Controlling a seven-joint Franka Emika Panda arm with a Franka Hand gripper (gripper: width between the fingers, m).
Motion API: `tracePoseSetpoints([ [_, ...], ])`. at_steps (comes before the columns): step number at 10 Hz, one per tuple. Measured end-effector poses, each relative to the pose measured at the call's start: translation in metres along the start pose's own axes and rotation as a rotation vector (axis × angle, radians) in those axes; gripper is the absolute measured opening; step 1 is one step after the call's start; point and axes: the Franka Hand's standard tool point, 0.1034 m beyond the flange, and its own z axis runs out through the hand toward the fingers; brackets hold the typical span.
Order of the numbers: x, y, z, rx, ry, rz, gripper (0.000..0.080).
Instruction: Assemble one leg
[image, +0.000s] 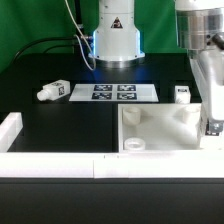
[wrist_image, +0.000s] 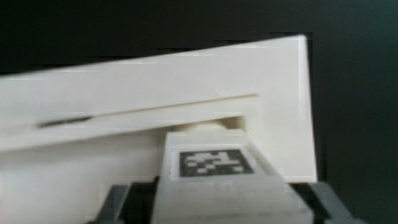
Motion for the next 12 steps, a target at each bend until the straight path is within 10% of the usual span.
tracePoseSetpoints([
  [4, 0.0, 0.0, 0.001, 0.019, 0.001, 0.114, 0.0285],
  [7, 0.0, 0.0, 0.001, 0.021, 0.001, 0.106, 0.0629],
  [12, 0.019, -0.006, -0.048, 0.065, -0.02, 0.02, 0.0649],
])
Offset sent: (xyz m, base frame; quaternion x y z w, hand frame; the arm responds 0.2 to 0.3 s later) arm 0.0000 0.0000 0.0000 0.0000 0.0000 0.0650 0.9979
